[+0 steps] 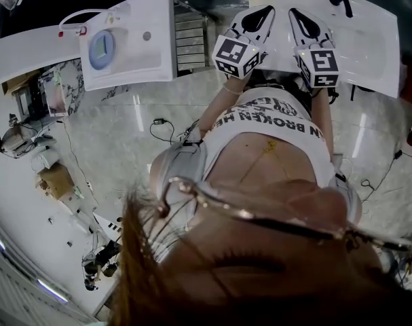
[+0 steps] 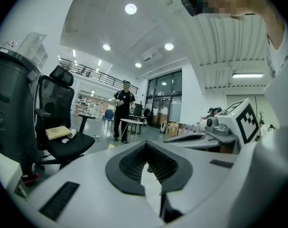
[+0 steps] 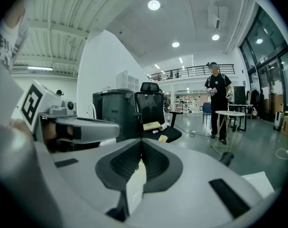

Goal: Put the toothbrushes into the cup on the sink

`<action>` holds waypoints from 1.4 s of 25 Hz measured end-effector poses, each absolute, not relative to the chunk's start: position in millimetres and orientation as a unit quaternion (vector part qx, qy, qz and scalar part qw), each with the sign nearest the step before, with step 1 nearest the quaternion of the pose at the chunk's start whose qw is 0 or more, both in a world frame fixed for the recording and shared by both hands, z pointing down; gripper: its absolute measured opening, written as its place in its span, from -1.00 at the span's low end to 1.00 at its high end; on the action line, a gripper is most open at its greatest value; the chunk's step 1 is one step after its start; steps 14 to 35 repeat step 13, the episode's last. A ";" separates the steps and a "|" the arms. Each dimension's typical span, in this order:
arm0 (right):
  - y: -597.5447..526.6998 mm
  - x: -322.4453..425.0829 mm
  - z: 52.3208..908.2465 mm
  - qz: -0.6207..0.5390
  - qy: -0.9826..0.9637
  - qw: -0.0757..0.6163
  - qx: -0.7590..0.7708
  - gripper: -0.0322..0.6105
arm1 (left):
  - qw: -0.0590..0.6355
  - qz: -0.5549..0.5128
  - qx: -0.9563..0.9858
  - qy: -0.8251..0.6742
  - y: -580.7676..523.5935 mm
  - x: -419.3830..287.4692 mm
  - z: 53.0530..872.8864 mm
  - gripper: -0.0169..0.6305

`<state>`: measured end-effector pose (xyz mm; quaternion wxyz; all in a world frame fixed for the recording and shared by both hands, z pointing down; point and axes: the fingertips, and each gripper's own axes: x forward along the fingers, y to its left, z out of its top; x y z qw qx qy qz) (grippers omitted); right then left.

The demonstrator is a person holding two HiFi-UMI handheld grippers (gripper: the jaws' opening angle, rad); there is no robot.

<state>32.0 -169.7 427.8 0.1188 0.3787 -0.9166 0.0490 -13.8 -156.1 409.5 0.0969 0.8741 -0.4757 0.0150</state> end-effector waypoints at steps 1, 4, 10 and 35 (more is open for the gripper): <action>-170.4 31.0 427.4 0.048 -0.917 0.118 0.378 -0.82 | 0.096 0.015 0.874 -0.477 -156.8 -14.7 409.3 -0.91; -171.8 27.6 426.6 0.046 -0.919 0.119 0.374 -0.82 | 0.097 0.017 0.873 -0.479 -158.2 -16.9 409.8 -0.91; -177.0 22.5 432.0 0.046 -0.920 0.121 0.370 -0.82 | 0.096 0.018 0.870 -0.482 -164.2 -23.2 414.9 -0.91; -182.8 20.6 434.5 0.047 -0.920 0.123 0.369 -0.82 | 0.095 0.016 0.870 -0.484 -170.5 -26.3 416.0 -0.91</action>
